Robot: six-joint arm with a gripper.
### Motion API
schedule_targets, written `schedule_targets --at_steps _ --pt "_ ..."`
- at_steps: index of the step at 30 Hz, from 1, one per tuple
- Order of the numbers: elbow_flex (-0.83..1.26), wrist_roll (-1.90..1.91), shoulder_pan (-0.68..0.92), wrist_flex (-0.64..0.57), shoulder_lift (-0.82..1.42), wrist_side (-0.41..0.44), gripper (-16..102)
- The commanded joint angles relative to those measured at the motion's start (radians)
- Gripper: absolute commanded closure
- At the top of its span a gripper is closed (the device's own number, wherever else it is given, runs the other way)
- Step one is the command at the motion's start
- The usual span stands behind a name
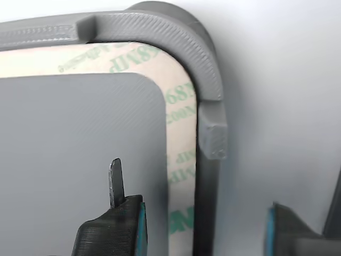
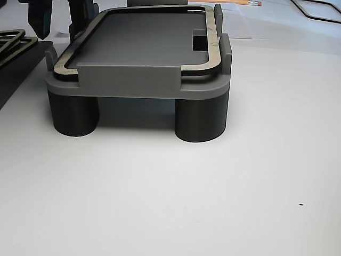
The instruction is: Move top rectangular frame to the holder.
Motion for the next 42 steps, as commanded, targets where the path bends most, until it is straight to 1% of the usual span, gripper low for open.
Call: schedule_targets --at_steps 1,3,4,6,7,10,14,17,19,22,25,27,29,31,35,38,42 --pt "-0.04 -0.009 -0.009 0.008 0.028 0.018 -14" --pt "-0.058 -0.031 -0.003 0.008 0.043 0.044 -14" --pt "-0.072 -0.041 0.003 0.003 0.054 0.071 -14" --pt "-0.091 -0.087 0.017 -0.009 0.101 0.149 -14" --pt "-0.075 -0.123 0.021 -0.037 0.144 0.183 -14" --pt "0.044 -0.337 0.029 -0.161 0.322 0.287 -14" --pt "0.276 -0.811 0.018 -0.331 0.58 0.374 -14" --pt "0.48 -1.193 0.0 -0.499 0.79 0.439 -14" --pt "0.595 -1.417 -0.029 -0.597 0.917 0.457 -14" --pt "0.727 -1.646 -0.109 -0.669 1.074 0.377 -14" --pt "0.845 -1.829 -0.219 -0.721 1.215 0.236 -14" --pt "0.905 -1.934 -0.295 -0.733 1.284 0.153 -14" --pt "0.96 -1.983 -0.35 -0.735 1.35 0.095 -14" --pt "1.02 -2.031 -0.38 -0.712 1.416 0.071 -14" --pt "1.172 -2.059 -0.416 -0.71 1.571 0.043 -14" --pt "1.2 -2.014 -0.416 -0.653 1.58 0.044 -14" --pt "1.25 -2.0 -0.419 -0.643 1.58 0.057 -14"
